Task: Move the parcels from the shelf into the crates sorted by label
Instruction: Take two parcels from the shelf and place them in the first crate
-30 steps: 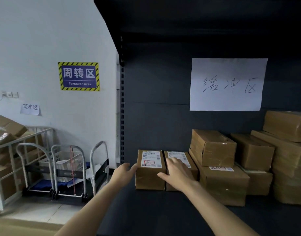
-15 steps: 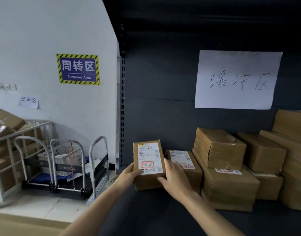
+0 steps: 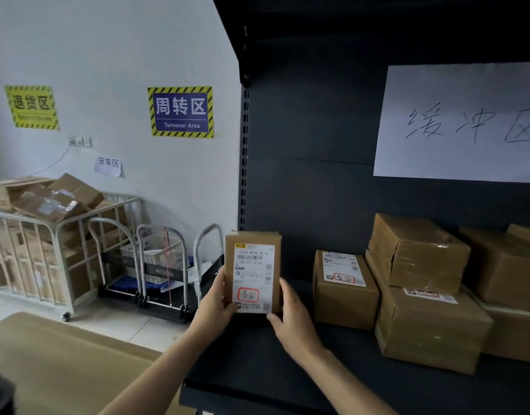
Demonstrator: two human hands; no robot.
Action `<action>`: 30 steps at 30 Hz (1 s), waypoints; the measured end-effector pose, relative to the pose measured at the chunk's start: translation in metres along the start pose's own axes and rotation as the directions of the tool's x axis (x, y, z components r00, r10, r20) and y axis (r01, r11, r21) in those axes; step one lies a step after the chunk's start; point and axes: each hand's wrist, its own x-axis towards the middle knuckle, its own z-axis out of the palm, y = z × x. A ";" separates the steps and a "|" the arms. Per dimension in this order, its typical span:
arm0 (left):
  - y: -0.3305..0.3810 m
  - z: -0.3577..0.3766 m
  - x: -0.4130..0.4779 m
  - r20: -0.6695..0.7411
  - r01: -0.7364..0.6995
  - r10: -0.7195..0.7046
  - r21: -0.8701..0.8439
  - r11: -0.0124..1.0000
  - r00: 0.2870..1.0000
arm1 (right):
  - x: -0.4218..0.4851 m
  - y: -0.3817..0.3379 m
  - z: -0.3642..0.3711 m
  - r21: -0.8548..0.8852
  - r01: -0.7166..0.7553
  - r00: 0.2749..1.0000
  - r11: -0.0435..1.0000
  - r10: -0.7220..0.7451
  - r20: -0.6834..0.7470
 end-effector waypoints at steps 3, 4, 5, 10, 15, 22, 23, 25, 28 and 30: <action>0.000 -0.001 -0.002 0.000 0.026 -0.026 0.093 0.995 1.000 | 0.000 0.003 0.002 -0.016 -0.020 0.997 1.000 0.021 0.074; 0.001 0.000 -0.003 -0.008 0.016 -0.015 0.106 0.994 1.000 | 0.000 0.005 0.000 -0.030 -0.019 0.997 0.999 0.022 0.080; 0.003 0.001 -0.004 -0.039 0.011 -0.006 0.130 0.991 0.999 | -0.001 0.006 -0.004 -0.048 -0.022 0.997 0.999 0.025 0.074; 0.032 0.006 -0.019 -0.320 -0.029 0.127 0.295 0.955 0.939 | -0.004 0.010 -0.037 -0.106 -0.002 0.997 0.994 -0.007 -0.080; 0.064 0.034 -0.026 -0.240 -0.217 0.298 0.312 0.925 0.924 | -0.007 0.016 -0.070 -0.222 0.033 0.963 0.975 -0.090 -0.254; 0.085 0.087 -0.008 -0.058 -0.215 0.224 0.135 0.967 0.973 | -0.010 0.039 -0.099 -0.258 -0.133 0.925 0.957 0.026 -0.379; 0.086 0.094 -0.003 -0.036 -0.167 0.171 0.102 0.981 0.985 | -0.010 0.042 -0.098 -0.247 -0.162 0.924 0.955 0.059 -0.377; 0.090 0.106 0.006 0.020 -0.020 0.020 0.010 1.000 1.000 | -0.008 0.045 -0.095 -0.206 -0.206 0.917 0.957 0.115 -0.381; 0.093 0.118 0.019 0.127 0.195 -0.176 -0.153 0.969 0.976 | -0.005 0.047 -0.093 -0.048 -0.283 0.897 0.958 0.247 -0.368; 0.093 0.120 0.026 0.173 0.277 -0.240 -0.244 0.929 0.955 | -0.004 0.049 -0.092 0.074 -0.329 0.889 0.941 0.335 -0.312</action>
